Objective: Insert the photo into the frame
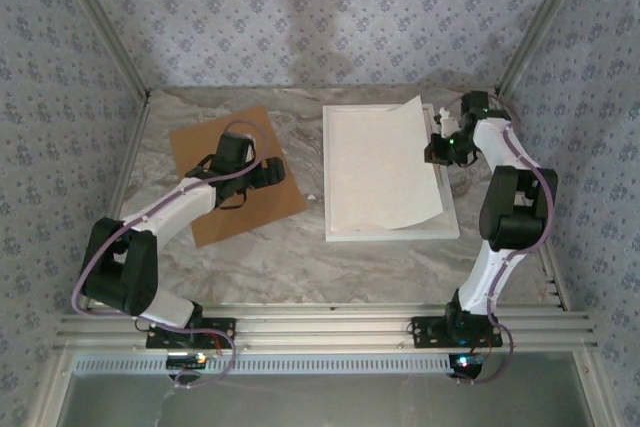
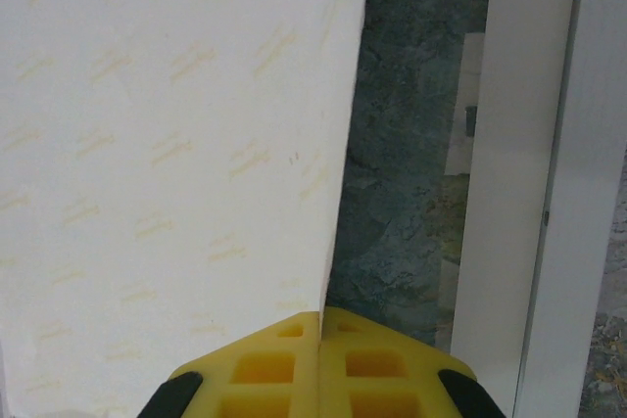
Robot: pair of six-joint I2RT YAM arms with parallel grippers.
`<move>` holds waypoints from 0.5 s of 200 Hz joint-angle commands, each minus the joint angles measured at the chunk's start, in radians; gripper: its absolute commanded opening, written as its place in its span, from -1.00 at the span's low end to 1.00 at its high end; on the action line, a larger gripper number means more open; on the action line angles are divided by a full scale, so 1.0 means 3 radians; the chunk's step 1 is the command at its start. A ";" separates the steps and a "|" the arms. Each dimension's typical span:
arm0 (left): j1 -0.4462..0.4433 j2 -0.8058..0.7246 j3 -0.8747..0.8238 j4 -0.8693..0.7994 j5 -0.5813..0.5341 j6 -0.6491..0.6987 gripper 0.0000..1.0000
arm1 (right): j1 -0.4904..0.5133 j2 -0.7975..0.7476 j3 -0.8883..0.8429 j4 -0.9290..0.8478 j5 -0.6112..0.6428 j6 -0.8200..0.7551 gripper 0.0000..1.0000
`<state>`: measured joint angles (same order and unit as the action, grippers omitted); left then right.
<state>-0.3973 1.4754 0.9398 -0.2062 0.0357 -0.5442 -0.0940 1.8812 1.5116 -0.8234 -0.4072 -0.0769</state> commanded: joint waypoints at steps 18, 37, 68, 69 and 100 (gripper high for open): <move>0.0021 0.0008 0.0014 -0.0029 0.0013 0.0003 0.97 | 0.0001 -0.0001 0.0080 -0.0109 0.0096 -0.0077 -1.00; 0.0020 0.0008 -0.0003 -0.0023 0.0019 -0.0005 0.97 | 0.0010 -0.0005 0.0064 -0.0079 0.0150 -0.0070 -1.00; 0.0020 -0.0012 -0.0029 -0.0025 0.0030 -0.0006 0.97 | 0.0016 -0.0006 0.0070 -0.0106 0.0287 -0.0081 -1.00; 0.0020 -0.0016 -0.0032 -0.0027 0.0030 -0.0006 0.97 | 0.0017 -0.0007 0.0070 -0.0107 0.0290 -0.0079 -1.00; 0.0020 -0.0020 -0.0054 -0.0013 0.0030 -0.0012 0.97 | 0.0036 -0.0018 0.0062 -0.0079 0.0287 -0.0077 -1.00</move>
<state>-0.3973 1.4754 0.9367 -0.2070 0.0360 -0.5442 -0.0910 1.8812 1.5173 -0.8280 -0.3412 -0.0803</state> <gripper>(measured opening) 0.985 0.051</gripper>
